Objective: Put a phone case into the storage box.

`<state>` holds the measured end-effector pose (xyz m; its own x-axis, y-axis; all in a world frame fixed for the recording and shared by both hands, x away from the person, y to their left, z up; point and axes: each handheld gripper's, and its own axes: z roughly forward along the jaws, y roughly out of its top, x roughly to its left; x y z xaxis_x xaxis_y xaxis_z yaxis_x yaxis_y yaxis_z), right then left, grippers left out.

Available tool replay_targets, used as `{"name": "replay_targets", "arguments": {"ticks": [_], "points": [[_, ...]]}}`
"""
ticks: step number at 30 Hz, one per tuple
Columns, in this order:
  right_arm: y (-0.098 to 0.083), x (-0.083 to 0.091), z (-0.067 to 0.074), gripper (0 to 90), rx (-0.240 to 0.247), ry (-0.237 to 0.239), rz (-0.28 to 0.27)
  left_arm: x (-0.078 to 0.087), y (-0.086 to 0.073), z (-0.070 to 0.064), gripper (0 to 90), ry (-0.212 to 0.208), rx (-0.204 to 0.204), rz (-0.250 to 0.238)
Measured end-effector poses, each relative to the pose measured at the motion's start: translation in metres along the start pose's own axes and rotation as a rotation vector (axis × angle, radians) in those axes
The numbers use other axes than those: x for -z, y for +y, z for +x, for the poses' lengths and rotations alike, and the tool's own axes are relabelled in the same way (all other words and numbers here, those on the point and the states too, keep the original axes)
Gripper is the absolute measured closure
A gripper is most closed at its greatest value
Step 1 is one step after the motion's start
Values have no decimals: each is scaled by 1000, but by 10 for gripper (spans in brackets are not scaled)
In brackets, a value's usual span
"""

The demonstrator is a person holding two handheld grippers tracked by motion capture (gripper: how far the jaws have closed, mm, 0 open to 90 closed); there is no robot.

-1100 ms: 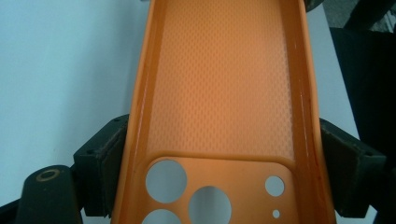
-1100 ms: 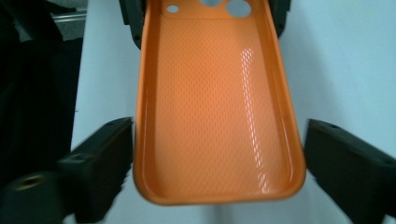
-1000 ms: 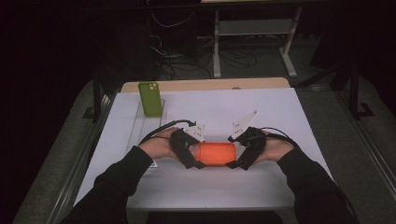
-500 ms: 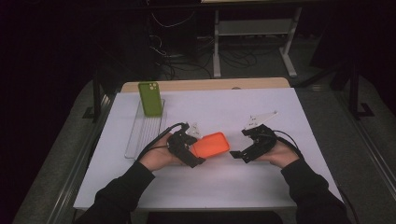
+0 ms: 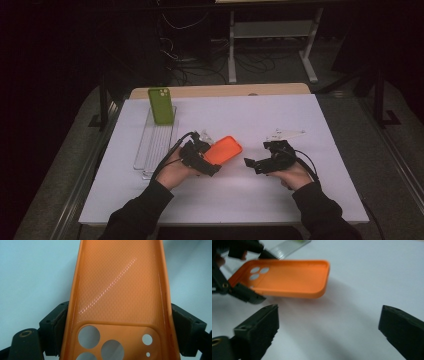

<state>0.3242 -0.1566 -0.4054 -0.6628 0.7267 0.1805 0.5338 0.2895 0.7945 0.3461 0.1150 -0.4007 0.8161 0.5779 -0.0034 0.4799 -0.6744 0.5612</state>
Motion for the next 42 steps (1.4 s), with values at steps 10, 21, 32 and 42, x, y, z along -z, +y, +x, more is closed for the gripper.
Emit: {"name": "replay_targets", "arguments": {"ticks": [10,21,32,42], "points": [[-4,-4,5,49,49,-52,-17,7,-4,7,150,-12,19,-9],[-4,-16,15,40,217,-121,5,10,0,10,150,-28,8,-15],[-7,-25,33,26,420,-216,37,8,1,8,150,-42,-11,-9],[-14,-30,45,26,647,-294,31,7,1,6,150,-47,-7,-10]]}}
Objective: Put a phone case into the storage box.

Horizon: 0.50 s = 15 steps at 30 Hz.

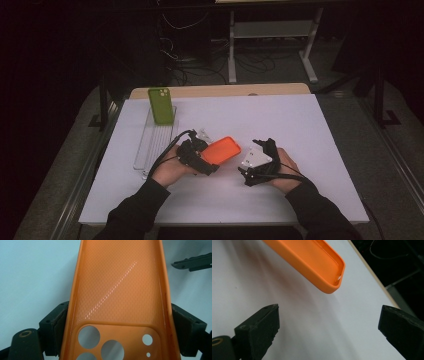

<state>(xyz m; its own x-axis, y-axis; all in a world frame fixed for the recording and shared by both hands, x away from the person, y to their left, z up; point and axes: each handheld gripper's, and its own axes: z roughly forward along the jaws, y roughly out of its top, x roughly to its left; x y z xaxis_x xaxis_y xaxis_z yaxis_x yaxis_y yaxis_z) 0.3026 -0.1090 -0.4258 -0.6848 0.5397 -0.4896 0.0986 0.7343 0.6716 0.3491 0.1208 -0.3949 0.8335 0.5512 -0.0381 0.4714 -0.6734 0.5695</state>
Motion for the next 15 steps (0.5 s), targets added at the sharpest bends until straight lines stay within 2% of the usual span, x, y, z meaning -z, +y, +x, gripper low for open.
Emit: {"name": "replay_targets", "arguments": {"ticks": [6,7,8,9,12,13,15], "points": [[1,-1,8,26,146,-74,-2,1,1,1,150,-4,-14,14],[1,-1,10,26,152,-82,-3,1,0,1,150,-4,-15,15],[1,-1,11,26,182,-94,0,1,0,1,150,-6,-18,16],[1,-1,10,26,233,-97,8,1,1,0,150,-8,-15,21],[0,-3,13,26,279,-129,9,0,0,0,150,-13,-6,22],[0,-4,13,26,315,-158,10,0,0,0,150,-13,-9,20],[0,-5,16,26,345,-177,4,0,1,1,150,-15,-24,34]]}}
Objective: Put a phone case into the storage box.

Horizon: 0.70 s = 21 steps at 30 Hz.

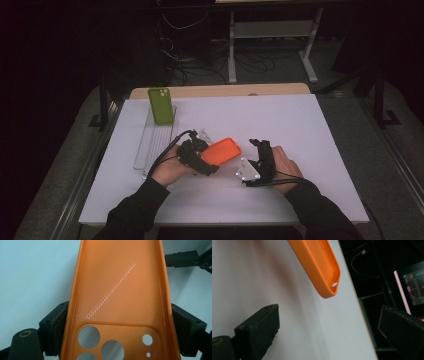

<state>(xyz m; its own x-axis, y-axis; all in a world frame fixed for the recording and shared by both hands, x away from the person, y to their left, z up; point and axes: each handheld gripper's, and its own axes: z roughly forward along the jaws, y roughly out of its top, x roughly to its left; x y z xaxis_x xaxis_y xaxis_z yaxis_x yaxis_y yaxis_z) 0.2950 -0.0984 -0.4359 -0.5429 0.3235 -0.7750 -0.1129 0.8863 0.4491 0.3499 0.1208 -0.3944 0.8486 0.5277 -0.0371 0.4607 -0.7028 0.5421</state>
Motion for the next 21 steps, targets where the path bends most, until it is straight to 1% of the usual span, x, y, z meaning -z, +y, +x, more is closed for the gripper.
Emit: {"name": "replay_targets", "arguments": {"ticks": [1,3,4,6,7,10,12,13,14,15,16,17,18,19,20,21], "points": [[1,0,1,27,2,-13,-9,0,0,0,150,1,-5,8],[3,1,2,26,33,-34,-14,0,1,-1,150,-3,2,3],[3,2,3,27,52,-53,-15,0,2,-1,150,-4,-4,2],[5,2,5,27,71,-67,-22,0,3,-1,150,-3,-2,-3],[6,3,6,27,81,-73,-25,1,4,-1,150,-6,-13,5],[9,3,9,32,136,-98,-36,2,6,-1,150,-8,-20,1],[12,3,11,43,162,-111,-46,2,7,-2,150,-10,-27,5],[13,4,13,48,164,-121,-48,2,8,-2,150,-15,-28,5],[14,4,14,55,187,-131,-57,2,8,-2,150,-16,-32,4],[16,4,17,66,182,-137,-60,2,9,-3,150,-19,-33,9],[17,5,18,78,185,-132,-63,2,9,-4,150,-20,-29,10],[18,5,20,90,184,-137,-66,1,9,-4,150,-22,-40,9],[20,6,21,109,199,-139,-70,1,10,-5,150,-23,-30,2],[21,6,22,127,204,-144,-75,1,10,-5,150,-25,-42,8],[22,5,21,132,247,-151,-82,1,11,-6,150,-27,-43,6],[23,5,22,151,253,-157,-82,1,11,-6,150,-28,-43,6]]}}
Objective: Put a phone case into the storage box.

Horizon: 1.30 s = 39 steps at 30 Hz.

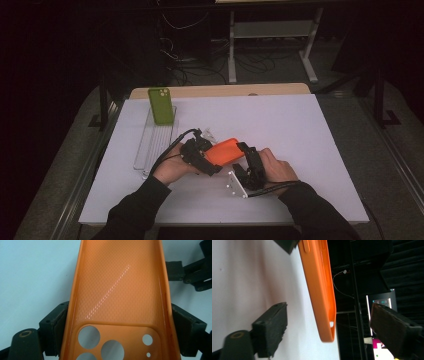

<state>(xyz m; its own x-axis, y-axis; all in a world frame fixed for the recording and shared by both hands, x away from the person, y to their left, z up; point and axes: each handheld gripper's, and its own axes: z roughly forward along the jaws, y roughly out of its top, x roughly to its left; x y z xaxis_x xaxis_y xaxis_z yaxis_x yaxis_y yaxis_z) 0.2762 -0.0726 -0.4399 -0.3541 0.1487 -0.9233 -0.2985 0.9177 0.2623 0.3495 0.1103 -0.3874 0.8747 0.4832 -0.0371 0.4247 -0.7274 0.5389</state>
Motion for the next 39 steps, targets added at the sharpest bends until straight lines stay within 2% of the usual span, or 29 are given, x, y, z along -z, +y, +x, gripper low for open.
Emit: {"name": "replay_targets", "arguments": {"ticks": [2,3,7,16,21,24,27,39], "points": [[2,0,1,184,15,-3,-1,0,0,-1,150,-1,-4,-11],[3,0,2,202,33,-11,-1,1,1,-1,150,-5,-8,-1],[6,-1,6,367,57,-40,-18,0,1,-2,150,-11,-19,-5],[7,0,6,600,77,-22,-27,0,1,-1,149,-9,-21,-9],[9,1,8,668,101,1,-20,0,1,-2,148,-10,-23,-15],[10,1,9,717,105,5,-22,0,1,-3,148,-14,-14,-24],[10,1,9,758,106,8,-17,0,1,-3,147,-15,-23,-22],[11,3,8,779,120,3,-15,5,-2,-2,106,-23,-23,-82]]}}
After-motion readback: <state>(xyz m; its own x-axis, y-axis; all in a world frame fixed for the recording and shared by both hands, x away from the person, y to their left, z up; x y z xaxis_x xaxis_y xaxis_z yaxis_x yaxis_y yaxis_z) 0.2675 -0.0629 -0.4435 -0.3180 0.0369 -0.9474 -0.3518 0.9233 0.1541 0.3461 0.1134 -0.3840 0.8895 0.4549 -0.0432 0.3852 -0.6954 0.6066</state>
